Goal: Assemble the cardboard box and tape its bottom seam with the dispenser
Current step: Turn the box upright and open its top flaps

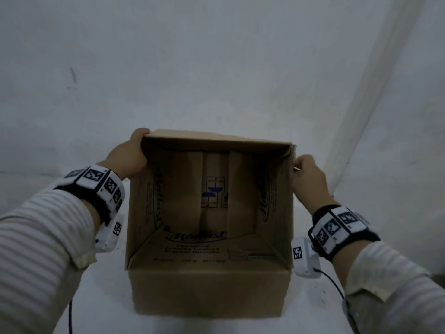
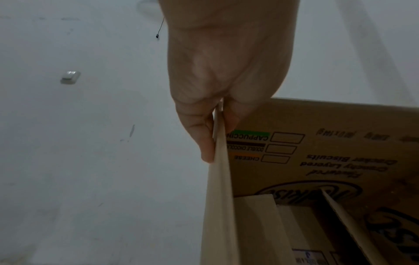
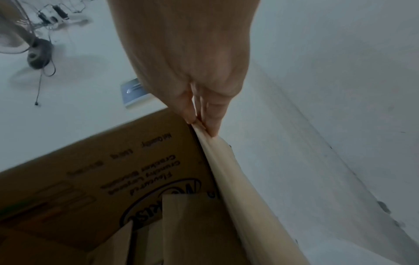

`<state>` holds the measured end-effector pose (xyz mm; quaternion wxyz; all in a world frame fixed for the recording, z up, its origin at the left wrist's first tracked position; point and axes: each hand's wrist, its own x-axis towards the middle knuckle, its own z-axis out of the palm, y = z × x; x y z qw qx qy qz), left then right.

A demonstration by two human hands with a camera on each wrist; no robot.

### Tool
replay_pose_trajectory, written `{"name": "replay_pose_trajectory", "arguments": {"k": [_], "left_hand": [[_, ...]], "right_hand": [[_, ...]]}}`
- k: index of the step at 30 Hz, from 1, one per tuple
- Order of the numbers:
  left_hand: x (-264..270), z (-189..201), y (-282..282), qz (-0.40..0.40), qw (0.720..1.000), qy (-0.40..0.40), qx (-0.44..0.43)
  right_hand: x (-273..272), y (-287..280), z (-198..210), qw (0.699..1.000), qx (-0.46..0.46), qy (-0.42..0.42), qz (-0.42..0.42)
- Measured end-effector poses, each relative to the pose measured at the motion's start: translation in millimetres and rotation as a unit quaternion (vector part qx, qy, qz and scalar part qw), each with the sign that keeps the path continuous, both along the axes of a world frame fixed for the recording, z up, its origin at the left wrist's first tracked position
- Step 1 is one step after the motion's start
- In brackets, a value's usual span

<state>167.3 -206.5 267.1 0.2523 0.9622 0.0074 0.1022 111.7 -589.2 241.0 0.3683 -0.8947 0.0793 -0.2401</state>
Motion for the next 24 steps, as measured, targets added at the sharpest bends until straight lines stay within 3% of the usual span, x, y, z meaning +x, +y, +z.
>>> {"name": "replay_pose_trajectory", "arguments": {"k": [3, 7, 10, 14, 18, 21, 24], "left_hand": [[0, -4, 0, -0.016, 0.999, -0.024, -0.015], [-4, -26, 2, -0.027, 0.994, -0.045, -0.101], [-10, -49, 4, -0.091, 0.991, -0.047, -0.084], [-8, -43, -3, 0.004, 1.0, 0.025, -0.016], [-7, -32, -8, -0.048, 0.999, -0.004, -0.015], [-11, -39, -11, -0.043, 0.997, 0.031, -0.047], [-17, -47, -11, -0.048, 0.993, 0.107, 0.007]], "right_hand": [[3, -1, -21, 0.994, -0.095, 0.046, 0.035], [2, -4, -61, 0.972, -0.164, 0.16, 0.043], [9, -7, -77, 0.964, -0.209, 0.164, 0.023], [8, -5, -61, 0.972, -0.175, 0.155, 0.009], [4, -10, -37, 0.974, -0.163, 0.158, 0.015], [0, -13, -29, 0.958, -0.204, 0.198, 0.022], [-2, -11, -33, 0.953, -0.188, 0.232, 0.047]]}}
